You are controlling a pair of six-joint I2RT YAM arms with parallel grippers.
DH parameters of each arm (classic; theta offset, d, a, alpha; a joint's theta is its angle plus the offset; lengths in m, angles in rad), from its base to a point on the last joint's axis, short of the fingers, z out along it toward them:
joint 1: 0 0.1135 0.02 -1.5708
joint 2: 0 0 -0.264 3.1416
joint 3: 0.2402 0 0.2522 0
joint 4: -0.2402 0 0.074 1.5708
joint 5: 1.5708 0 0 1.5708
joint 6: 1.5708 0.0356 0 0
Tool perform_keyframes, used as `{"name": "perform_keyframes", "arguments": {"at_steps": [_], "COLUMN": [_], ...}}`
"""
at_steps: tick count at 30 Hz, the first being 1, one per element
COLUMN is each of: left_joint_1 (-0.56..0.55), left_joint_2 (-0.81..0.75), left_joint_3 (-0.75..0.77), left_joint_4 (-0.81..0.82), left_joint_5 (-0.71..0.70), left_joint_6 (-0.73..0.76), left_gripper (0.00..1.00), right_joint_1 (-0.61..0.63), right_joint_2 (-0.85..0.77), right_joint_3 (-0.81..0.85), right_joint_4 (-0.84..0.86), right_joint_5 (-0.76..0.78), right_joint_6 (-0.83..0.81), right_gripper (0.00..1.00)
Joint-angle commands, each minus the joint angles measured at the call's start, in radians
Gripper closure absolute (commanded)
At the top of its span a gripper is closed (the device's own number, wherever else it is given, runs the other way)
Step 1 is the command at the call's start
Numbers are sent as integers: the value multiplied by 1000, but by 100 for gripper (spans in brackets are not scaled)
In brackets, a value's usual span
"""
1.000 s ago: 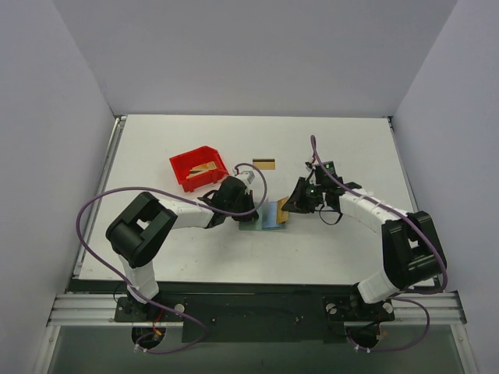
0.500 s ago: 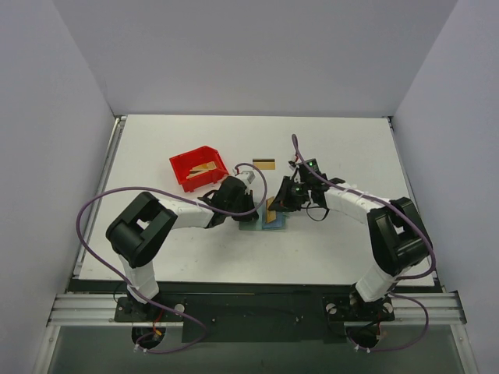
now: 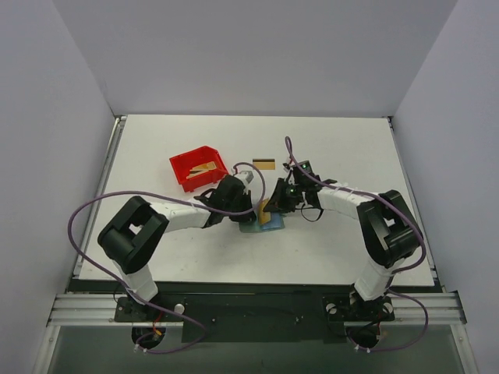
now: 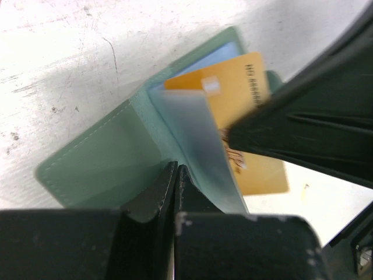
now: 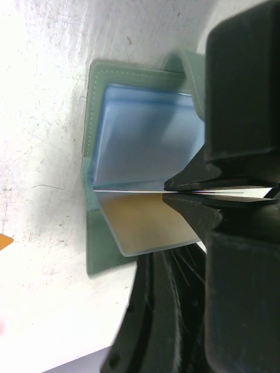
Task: Put the credit cards into the card holder
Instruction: Open the card holder at the center of the board.
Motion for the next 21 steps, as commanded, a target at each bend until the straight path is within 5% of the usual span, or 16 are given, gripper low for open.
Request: {"name": "perform_keyframes", "arguments": {"at_steps": [1, 11, 21], "left_joint_1": [12, 55, 15], "left_joint_2": [-119, -303, -151], "left_joint_3": [8, 3, 111], "left_joint_4": [-52, -91, 0], "left_joint_5": [-14, -53, 139], "left_joint_6": [14, 17, 53], "left_gripper": [100, 100, 100], "right_joint_1": [14, 33, 33], "right_joint_2": [30, 85, 94], "right_joint_3": [26, 29, 22], "right_joint_4": [59, 78, 82], "right_joint_5": [-9, 3, 13], "right_joint_6": [13, 12, 12], "right_gripper": [100, 100, 100]}}
